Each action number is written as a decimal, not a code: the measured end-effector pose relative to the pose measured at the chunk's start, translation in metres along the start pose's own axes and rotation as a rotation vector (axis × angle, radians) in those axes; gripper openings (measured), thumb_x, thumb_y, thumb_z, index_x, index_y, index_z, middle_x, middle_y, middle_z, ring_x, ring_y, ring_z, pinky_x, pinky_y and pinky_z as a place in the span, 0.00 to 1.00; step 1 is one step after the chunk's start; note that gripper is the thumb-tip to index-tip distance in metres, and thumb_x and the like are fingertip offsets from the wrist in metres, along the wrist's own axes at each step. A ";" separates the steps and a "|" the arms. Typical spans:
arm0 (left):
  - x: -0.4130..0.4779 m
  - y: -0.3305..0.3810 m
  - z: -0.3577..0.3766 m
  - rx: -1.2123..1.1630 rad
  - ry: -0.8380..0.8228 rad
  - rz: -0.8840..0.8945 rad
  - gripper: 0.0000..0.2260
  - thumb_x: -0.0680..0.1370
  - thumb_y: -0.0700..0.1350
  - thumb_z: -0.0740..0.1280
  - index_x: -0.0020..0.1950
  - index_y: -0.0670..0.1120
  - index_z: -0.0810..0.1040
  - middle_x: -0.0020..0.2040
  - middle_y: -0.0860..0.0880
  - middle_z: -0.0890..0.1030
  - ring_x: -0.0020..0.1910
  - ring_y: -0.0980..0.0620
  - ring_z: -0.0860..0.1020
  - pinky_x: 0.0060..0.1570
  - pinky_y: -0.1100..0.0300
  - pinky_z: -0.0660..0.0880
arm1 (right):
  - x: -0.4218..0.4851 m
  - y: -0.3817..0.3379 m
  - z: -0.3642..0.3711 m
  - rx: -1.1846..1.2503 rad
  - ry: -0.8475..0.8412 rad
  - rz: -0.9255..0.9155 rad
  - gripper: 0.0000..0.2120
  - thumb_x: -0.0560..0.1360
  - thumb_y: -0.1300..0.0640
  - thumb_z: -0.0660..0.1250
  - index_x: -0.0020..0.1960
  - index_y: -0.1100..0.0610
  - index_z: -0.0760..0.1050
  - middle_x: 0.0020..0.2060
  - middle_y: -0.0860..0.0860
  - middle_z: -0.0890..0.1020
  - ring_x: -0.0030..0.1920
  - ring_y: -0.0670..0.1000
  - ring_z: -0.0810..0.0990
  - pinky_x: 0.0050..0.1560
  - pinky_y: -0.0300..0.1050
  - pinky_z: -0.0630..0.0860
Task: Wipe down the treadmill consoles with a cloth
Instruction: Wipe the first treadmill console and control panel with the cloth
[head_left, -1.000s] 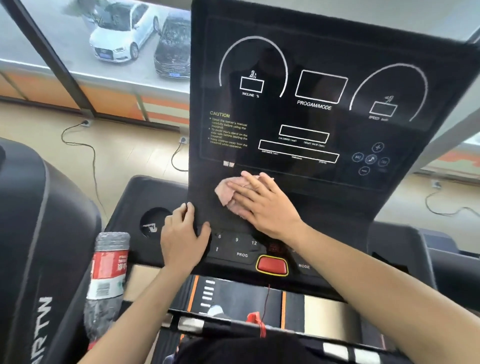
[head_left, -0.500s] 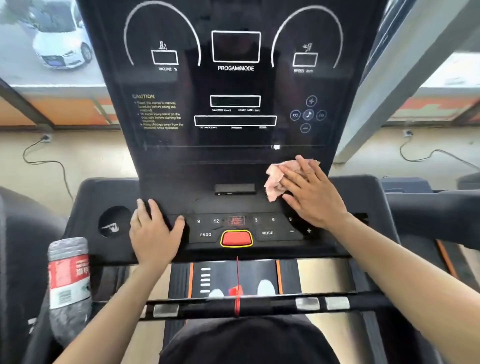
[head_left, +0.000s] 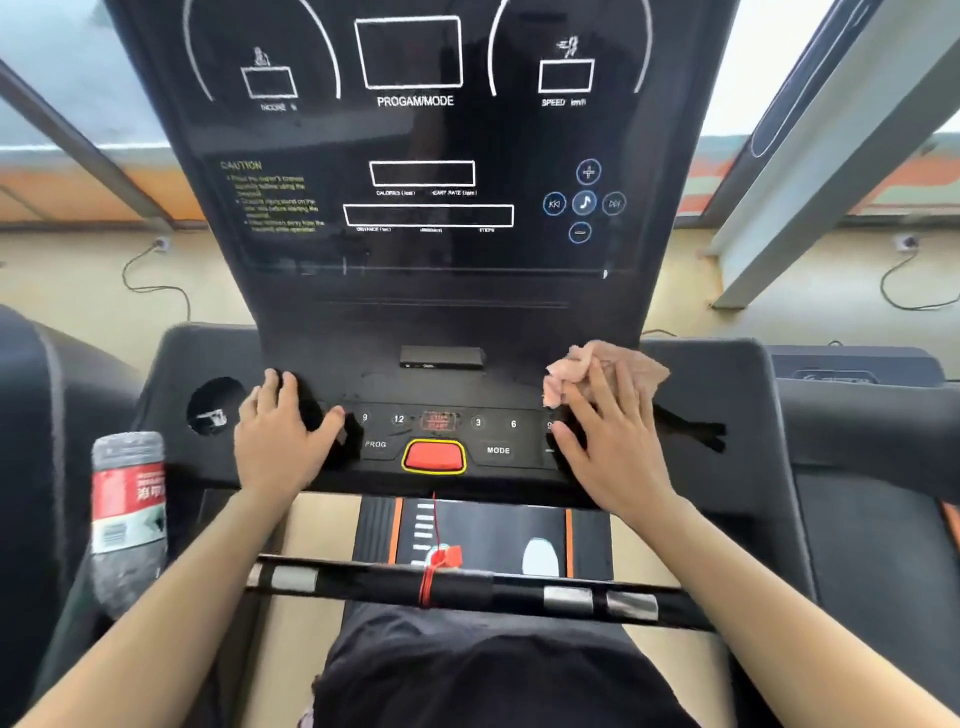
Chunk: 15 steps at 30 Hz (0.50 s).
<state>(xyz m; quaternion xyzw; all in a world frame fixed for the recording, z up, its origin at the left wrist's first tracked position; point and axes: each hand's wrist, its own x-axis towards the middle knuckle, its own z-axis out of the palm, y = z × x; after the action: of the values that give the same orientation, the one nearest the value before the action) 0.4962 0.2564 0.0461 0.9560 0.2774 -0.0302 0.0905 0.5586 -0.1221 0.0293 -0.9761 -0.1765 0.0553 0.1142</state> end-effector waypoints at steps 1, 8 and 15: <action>-0.001 0.000 -0.001 0.001 0.001 0.005 0.42 0.73 0.68 0.58 0.78 0.40 0.67 0.80 0.38 0.65 0.77 0.34 0.63 0.73 0.38 0.64 | 0.000 0.001 0.001 0.026 -0.007 0.004 0.25 0.82 0.39 0.51 0.75 0.45 0.67 0.81 0.51 0.60 0.81 0.62 0.51 0.77 0.66 0.54; 0.000 -0.004 0.000 0.017 0.015 0.054 0.42 0.71 0.68 0.56 0.75 0.39 0.70 0.78 0.37 0.69 0.74 0.33 0.67 0.68 0.37 0.70 | 0.005 -0.006 -0.002 0.047 -0.132 -0.178 0.26 0.81 0.38 0.47 0.77 0.41 0.65 0.82 0.45 0.55 0.82 0.58 0.45 0.77 0.71 0.43; 0.001 -0.016 0.000 0.000 0.014 0.116 0.42 0.72 0.68 0.54 0.76 0.41 0.71 0.78 0.39 0.70 0.74 0.33 0.68 0.67 0.38 0.71 | 0.042 -0.045 0.012 -0.044 -0.094 -0.333 0.29 0.81 0.34 0.48 0.79 0.40 0.59 0.82 0.47 0.49 0.82 0.59 0.42 0.75 0.75 0.41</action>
<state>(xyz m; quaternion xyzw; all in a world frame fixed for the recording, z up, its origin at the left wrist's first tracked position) 0.4886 0.2708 0.0435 0.9706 0.2224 -0.0182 0.0903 0.5811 -0.0635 0.0253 -0.9320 -0.3419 0.0775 0.0920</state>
